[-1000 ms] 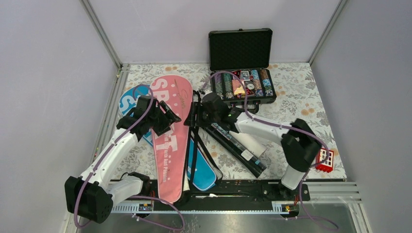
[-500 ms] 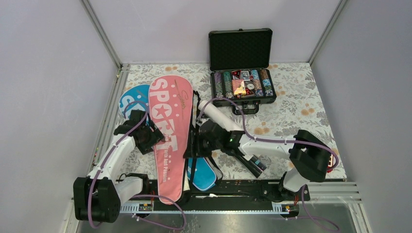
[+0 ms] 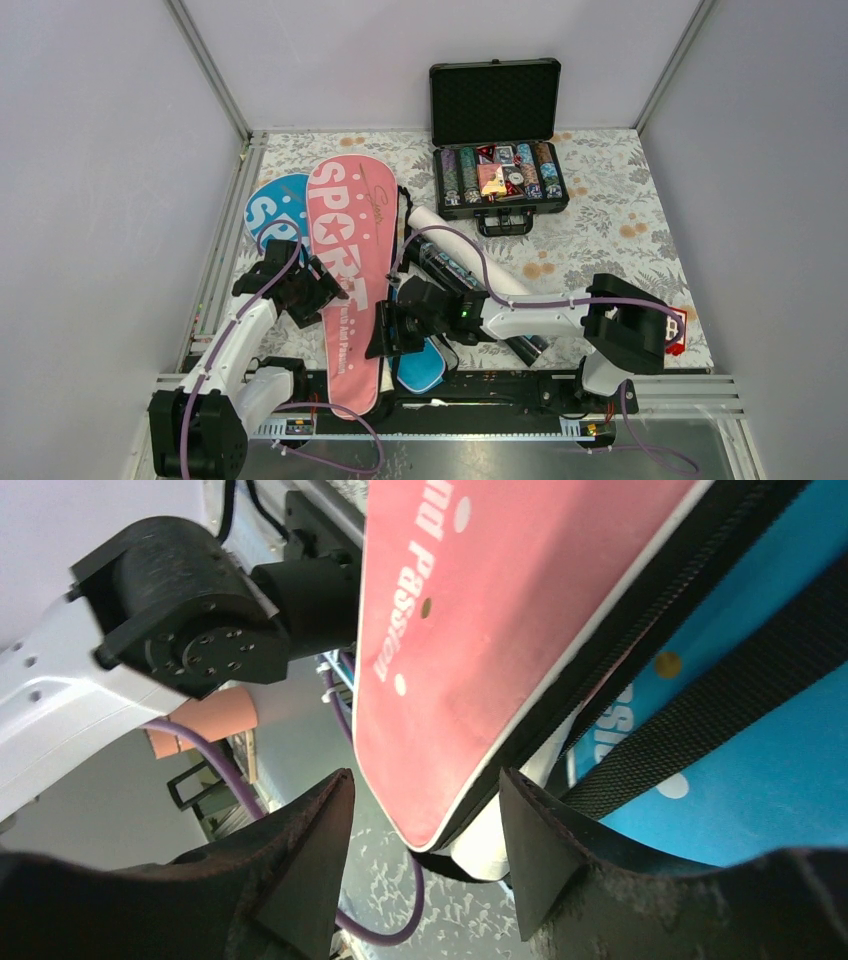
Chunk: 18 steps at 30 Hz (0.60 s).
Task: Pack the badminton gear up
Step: Place the racket in the racket bag.
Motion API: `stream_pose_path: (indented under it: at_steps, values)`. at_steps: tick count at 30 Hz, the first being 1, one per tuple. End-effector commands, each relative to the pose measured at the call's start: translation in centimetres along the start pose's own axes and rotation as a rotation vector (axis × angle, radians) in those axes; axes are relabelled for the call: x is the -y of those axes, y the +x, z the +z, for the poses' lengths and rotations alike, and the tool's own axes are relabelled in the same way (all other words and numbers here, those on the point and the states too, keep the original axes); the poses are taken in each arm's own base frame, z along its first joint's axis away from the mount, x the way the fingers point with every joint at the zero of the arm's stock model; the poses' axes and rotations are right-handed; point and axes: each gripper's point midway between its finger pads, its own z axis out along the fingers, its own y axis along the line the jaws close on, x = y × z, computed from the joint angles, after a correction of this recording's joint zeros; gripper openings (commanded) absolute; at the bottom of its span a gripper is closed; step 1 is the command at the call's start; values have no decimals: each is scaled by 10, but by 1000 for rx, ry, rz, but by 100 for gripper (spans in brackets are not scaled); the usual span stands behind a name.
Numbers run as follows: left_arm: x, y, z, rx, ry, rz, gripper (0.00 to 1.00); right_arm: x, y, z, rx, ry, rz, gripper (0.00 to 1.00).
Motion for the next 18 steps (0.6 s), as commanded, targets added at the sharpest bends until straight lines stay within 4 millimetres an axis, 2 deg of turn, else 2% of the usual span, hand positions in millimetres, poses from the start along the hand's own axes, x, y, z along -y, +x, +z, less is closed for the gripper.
stream_pose_path:
  at_steps: [1, 5, 8, 13, 18]
  values:
    - [17, -3, -2, 7, 84, -22, 73, 0, -8, 3, 44, 55, 6, 63]
    - [16, -3, -3, 22, 87, -30, 73, 12, -9, -1, 64, 109, 11, 66]
    - [15, -2, -3, 18, 88, -38, 73, 13, -9, 0, 63, 108, 15, 67]
    - [21, 2, -3, 3, 125, -65, 73, 3, -8, 9, 44, 58, 23, 63]
    - [26, 5, -5, -4, 157, -97, 72, -13, -16, 19, 76, -21, 47, 56]
